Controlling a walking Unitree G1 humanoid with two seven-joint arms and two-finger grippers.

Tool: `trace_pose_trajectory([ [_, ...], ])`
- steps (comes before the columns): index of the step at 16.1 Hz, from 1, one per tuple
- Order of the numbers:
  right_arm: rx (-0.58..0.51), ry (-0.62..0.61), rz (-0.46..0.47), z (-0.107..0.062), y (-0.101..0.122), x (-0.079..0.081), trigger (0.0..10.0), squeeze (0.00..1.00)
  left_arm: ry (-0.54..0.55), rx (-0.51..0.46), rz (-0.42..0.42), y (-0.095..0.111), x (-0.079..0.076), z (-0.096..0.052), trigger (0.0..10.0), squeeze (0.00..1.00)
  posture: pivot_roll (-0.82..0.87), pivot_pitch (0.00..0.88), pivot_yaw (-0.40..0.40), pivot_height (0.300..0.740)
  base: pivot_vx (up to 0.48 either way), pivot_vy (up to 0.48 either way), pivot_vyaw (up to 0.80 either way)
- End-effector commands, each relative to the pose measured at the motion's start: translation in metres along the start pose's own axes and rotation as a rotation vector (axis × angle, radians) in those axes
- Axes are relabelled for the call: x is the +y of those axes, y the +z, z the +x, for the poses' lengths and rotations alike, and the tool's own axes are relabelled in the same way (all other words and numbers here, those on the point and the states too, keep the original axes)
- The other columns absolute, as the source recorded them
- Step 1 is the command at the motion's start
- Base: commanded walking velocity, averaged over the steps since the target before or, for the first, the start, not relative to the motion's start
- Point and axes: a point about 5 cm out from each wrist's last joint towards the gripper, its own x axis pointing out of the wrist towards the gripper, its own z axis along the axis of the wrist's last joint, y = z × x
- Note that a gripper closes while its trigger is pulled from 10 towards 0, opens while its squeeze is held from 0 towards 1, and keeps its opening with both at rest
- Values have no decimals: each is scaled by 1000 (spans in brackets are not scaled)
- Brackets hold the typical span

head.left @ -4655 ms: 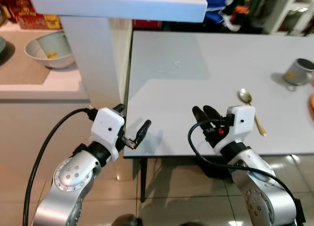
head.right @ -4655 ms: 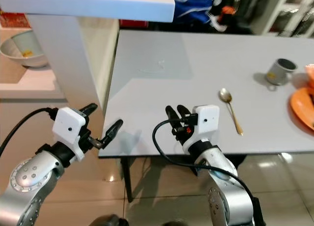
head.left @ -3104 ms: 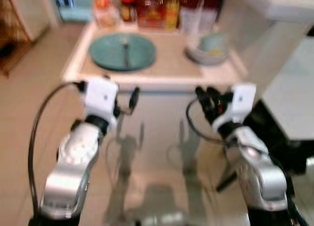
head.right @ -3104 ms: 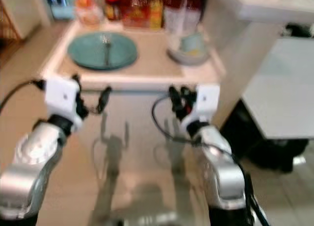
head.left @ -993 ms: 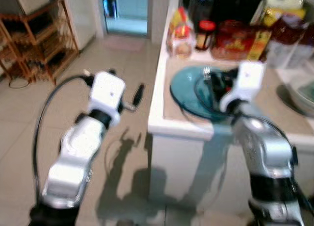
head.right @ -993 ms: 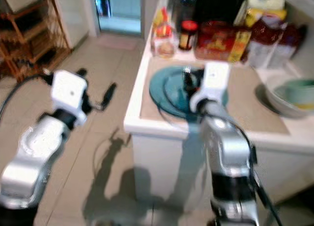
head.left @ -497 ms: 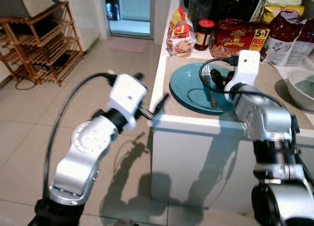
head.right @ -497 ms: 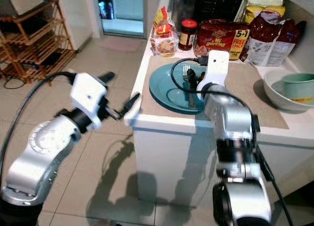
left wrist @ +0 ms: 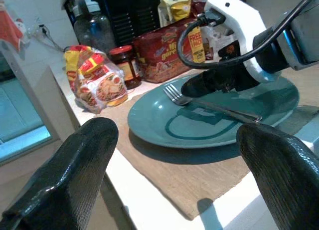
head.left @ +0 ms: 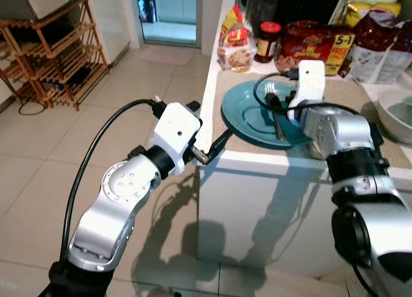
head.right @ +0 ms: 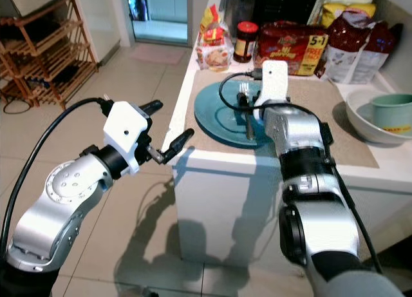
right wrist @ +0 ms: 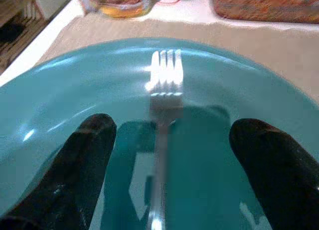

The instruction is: Setting the table

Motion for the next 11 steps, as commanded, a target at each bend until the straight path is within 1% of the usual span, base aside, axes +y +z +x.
trace_pose_trajectory([
  [1,38,13,16,1,-1,2,10000,0,-2,-7,13,5,1,0,10000,0,145,0,-41,740,0,0,0],
  [2,54,17,22,2,-3,3,10000,0,-1,-7,13,5,0,0,10000,0,147,0,-44,740,0,0,0],
  [4,140,34,48,2,-13,6,10000,0,-1,-5,11,4,0,-2,10000,0,145,0,-45,740,0,0,0],
  [5,176,27,60,3,-19,5,10000,0,-4,-4,10,4,0,-1,10000,0,145,0,-45,740,0,0,0],
  [6,200,21,86,4,-24,3,7490,0,-8,-5,11,4,-1,-1,10000,0,146,0,-44,740,0,0,0],
  [7,211,14,111,4,-27,0,3137,0,-12,-5,11,4,-1,-1,10000,0,146,0,-42,740,0,0,0],
  [8,220,9,120,4,-30,-2,0,0,-15,-6,11,5,-1,0,10000,0,144,0,-40,740,0,0,0],
  [11,231,3,123,2,-33,-5,0,0,-31,-1,14,4,-2,0,10000,0,141,0,-31,740,0,0,0],
])
